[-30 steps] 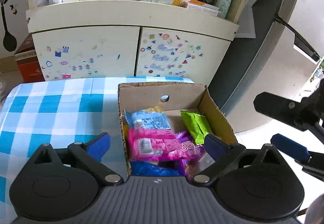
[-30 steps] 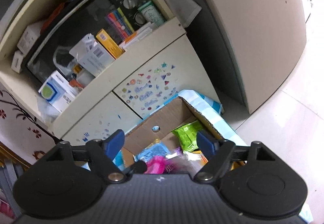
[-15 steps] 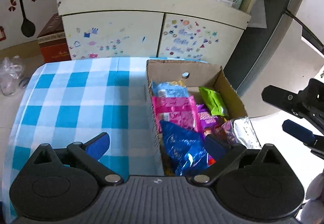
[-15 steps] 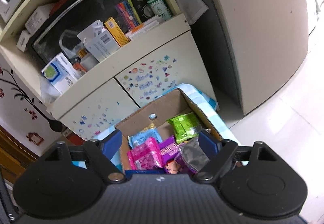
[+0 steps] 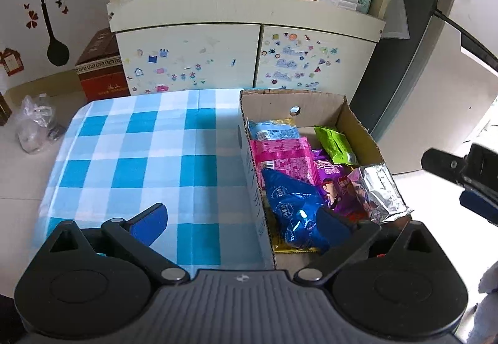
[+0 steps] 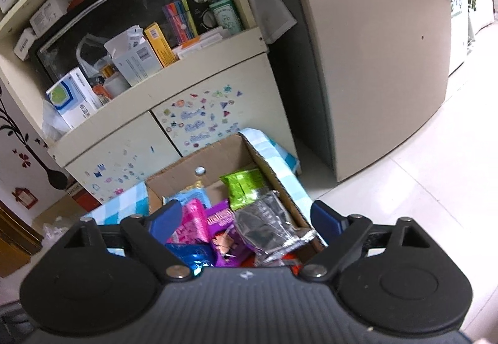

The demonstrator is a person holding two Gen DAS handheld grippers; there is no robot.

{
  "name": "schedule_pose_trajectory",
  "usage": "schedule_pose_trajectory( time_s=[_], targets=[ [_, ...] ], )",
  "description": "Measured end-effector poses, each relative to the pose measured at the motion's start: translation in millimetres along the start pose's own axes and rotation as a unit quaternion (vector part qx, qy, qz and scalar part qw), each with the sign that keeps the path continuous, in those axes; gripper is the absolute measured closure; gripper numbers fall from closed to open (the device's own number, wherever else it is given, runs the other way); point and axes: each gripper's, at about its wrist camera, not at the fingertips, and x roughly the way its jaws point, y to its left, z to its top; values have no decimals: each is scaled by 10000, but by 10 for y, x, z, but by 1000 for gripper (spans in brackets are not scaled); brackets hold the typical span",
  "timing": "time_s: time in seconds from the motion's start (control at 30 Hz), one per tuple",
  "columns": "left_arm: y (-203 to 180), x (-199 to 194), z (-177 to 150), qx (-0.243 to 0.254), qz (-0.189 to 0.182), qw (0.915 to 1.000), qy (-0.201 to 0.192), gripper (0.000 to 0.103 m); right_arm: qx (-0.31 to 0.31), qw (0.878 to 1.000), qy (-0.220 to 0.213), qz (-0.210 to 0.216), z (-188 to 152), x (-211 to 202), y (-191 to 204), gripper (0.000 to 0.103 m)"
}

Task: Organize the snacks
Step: 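Withdraw both open grippers from above the filled box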

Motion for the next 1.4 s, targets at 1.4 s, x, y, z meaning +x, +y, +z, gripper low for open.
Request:
schedule_pose_trajectory(
  time_s=[1.4],
  targets=[
    [-143, -18, -24, 304, 736, 9968, -41, 0, -1110, 9917, 340, -546, -268, 16, 266, 8]
  ],
)
